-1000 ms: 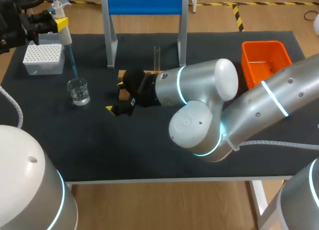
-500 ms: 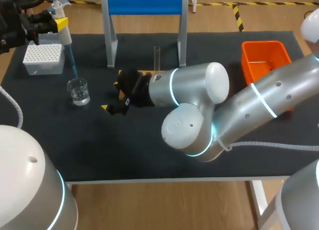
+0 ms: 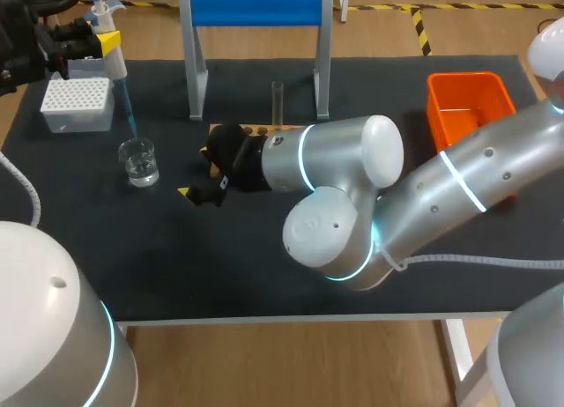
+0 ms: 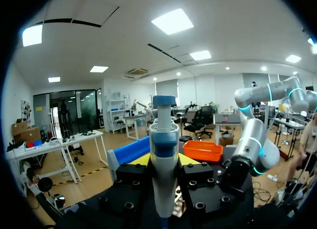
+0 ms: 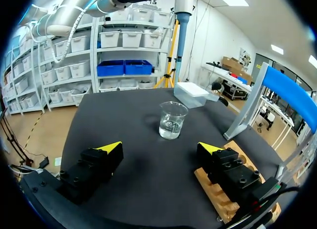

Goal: Invert the test tube, pick up the pipette, mount the tip to pipette, aspirate from beaker and dispense into the tube, eject the tip, return the pipette, and cap with the stopper.

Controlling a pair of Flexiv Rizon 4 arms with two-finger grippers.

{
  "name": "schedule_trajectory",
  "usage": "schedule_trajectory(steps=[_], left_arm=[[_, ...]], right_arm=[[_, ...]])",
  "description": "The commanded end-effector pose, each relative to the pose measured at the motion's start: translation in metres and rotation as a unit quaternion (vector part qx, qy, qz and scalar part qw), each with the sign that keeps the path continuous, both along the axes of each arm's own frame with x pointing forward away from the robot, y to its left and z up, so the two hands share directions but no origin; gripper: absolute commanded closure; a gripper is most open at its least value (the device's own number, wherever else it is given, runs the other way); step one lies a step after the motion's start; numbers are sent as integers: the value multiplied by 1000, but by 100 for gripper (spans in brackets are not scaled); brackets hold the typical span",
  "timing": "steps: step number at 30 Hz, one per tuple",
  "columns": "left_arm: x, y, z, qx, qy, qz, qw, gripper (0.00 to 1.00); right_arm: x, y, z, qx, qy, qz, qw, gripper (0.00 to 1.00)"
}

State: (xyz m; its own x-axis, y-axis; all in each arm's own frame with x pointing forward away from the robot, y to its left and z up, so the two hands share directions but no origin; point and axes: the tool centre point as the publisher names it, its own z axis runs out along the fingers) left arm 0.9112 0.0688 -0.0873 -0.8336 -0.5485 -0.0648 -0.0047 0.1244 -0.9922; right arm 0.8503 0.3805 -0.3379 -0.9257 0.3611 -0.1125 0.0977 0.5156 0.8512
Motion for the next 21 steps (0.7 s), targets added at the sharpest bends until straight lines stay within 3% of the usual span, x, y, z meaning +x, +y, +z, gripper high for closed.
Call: schedule_trajectory(steps=[1, 21], left_arm=[[0, -1, 0, 0, -1, 2, 1000, 100], [1, -1, -4, 0, 1, 2, 1000, 100]], right_arm=[[0, 0, -1, 0, 0, 0, 1000, 0], [0, 0, -1, 0, 0, 0, 1000, 0]])
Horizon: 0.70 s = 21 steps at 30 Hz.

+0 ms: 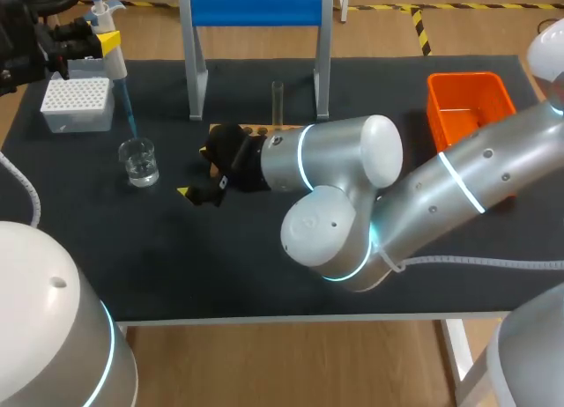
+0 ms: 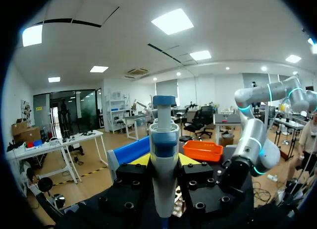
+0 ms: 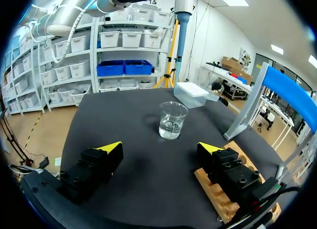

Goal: Invert the test tube, pick up the pipette, mount the tip to pipette, aspirate from beaker and dispense into the tube, eject the tip, return the pipette, and cap with the stopper.

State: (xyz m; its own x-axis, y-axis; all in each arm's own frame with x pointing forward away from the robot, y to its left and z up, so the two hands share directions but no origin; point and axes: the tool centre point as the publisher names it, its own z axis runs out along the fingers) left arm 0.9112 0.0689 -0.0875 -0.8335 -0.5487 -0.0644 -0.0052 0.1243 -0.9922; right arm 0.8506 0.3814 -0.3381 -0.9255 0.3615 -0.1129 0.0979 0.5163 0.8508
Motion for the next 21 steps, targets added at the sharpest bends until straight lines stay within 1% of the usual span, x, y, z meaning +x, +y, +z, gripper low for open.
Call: schedule_trajectory(steps=[1, 12, 21], left_arm=[[2, 1, -6, 0, 1, 1, 1000, 100], [7, 6, -28, -8, 6, 1, 1000, 100], [13, 8, -39, -1, 0, 8, 1000, 100]], right_arm=[[0, -1, 0, 1, 0, 0, 1000, 0], [0, -1, 0, 1, 0, 0, 1000, 0], [0, -1, 0, 1, 0, 0, 1000, 0]])
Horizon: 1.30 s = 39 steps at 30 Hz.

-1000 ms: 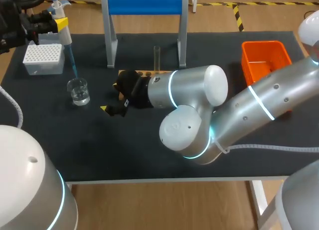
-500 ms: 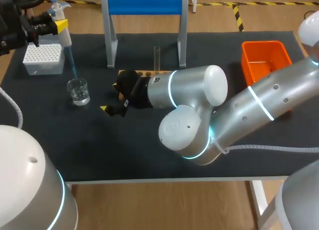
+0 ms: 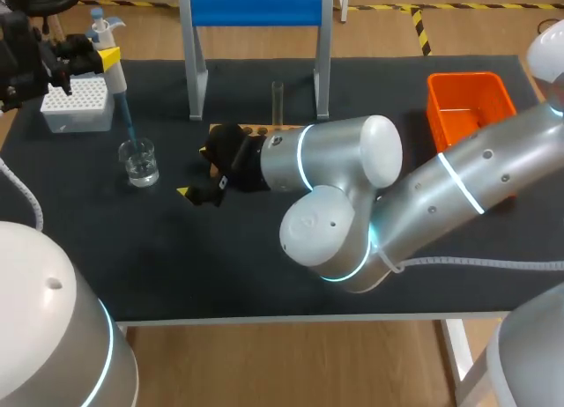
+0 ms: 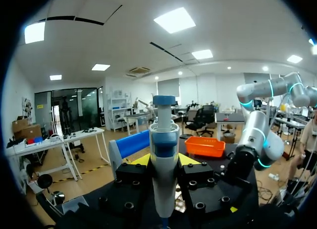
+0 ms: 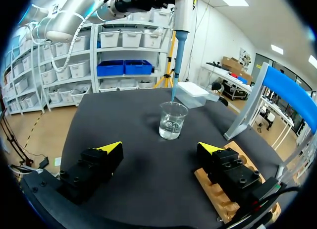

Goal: Invert the test tube, pick up the pipette, mount the tip to pipette, aspirate from beaker and dispense into the tube, eject the tip, return the pipette, and cap with the stopper.

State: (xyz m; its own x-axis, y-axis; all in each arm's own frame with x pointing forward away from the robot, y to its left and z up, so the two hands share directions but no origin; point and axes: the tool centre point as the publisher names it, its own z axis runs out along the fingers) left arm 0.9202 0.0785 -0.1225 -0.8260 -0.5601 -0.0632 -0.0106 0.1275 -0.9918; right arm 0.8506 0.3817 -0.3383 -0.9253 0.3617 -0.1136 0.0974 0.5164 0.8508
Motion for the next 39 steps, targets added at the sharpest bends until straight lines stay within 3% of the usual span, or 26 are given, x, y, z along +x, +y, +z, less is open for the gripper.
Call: schedule_trajectory(steps=[1, 39], left_arm=[[4, -2, -5, -2, -2, 1, 1000, 100], [13, -1, -41, -9, 21, 11, 1000, 100]], right_arm=[[0, -1, 0, 1, 0, 0, 1000, 0], [0, -1, 0, 1, 0, 0, 1000, 0]])
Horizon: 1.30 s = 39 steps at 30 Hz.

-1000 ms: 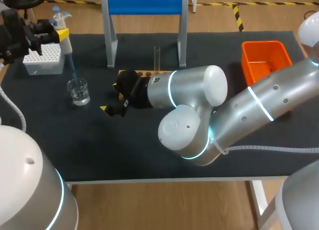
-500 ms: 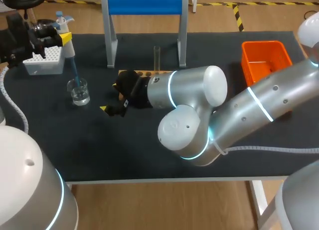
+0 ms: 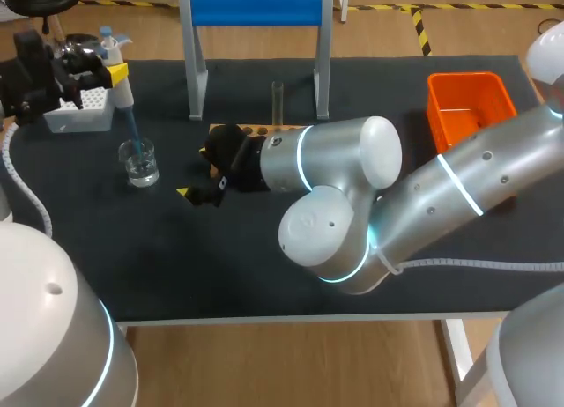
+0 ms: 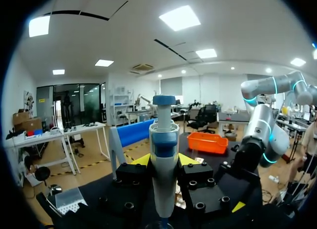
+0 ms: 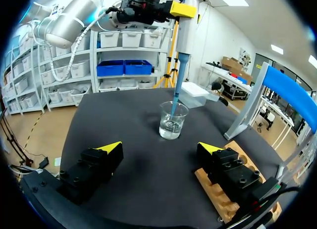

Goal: Invert the test tube, pick up the pipette, mount the tip to pipette, aspirate from beaker and dispense into the tube, eject the tip, return the pipette, and cap with the stopper.

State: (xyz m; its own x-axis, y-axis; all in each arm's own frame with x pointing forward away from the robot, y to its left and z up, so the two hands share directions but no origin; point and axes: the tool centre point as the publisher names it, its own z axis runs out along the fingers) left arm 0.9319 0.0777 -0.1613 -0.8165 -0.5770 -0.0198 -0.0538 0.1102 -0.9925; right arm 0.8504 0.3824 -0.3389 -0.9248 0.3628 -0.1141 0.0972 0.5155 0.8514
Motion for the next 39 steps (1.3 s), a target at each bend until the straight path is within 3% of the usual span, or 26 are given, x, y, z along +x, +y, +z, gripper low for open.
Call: schedule_trajectory(steps=[1, 39], left_arm=[[2, 0, -3, -1, 1, 2, 1000, 100], [6, 4, -25, -12, 23, 9, 1000, 100]], right_arm=[[0, -2, 0, 0, 1, 1, 1000, 0], [0, -2, 0, 0, 1, 1, 1000, 0]])
